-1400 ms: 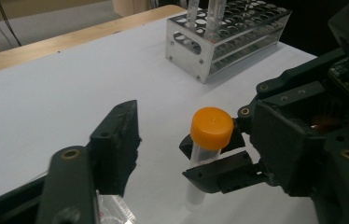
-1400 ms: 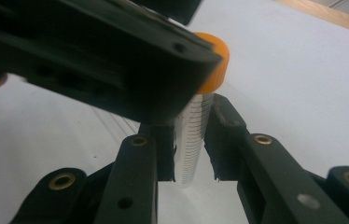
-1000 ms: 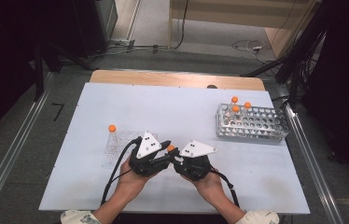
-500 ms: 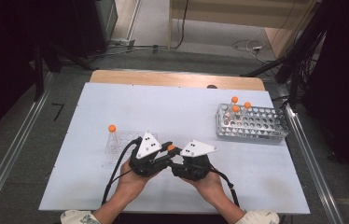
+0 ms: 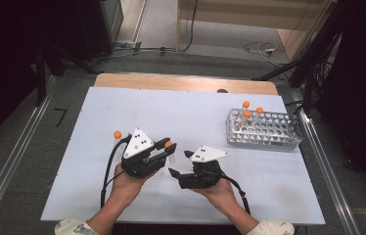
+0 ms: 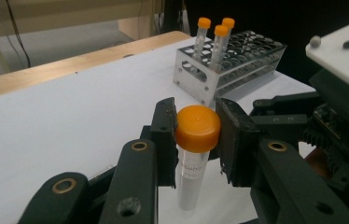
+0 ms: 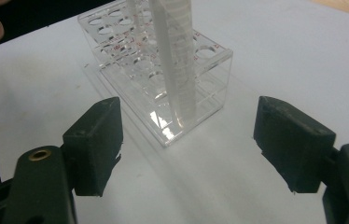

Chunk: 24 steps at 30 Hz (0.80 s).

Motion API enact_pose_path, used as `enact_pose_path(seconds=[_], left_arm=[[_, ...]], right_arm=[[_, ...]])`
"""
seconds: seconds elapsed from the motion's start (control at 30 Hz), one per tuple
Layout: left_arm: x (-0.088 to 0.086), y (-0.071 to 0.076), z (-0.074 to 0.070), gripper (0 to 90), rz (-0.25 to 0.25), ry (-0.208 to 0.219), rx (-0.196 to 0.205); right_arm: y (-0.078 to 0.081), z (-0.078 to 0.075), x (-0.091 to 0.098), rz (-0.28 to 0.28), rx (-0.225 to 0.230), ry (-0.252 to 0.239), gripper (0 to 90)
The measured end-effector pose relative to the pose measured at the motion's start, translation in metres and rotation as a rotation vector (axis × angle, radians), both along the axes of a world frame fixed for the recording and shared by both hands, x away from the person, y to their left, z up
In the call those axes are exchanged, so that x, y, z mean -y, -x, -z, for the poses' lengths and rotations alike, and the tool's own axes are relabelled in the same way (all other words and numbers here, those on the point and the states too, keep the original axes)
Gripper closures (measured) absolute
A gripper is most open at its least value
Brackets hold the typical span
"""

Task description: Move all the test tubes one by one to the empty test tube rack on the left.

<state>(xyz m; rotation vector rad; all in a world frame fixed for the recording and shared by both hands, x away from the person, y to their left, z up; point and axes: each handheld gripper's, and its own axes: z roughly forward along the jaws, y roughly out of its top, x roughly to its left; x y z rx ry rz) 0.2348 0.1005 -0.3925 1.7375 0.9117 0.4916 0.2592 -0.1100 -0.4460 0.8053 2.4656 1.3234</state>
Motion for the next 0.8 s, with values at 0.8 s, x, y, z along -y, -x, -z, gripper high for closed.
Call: enact_pose_path(seconds=[0.8], left_arm=[[-0.064, -0.011, -0.017, 70.5, -0.211, 0.011, 0.024]], right_arm=[[-0.005, 0.003, 0.002, 0.036, -0.031, 0.014, 14.1]])
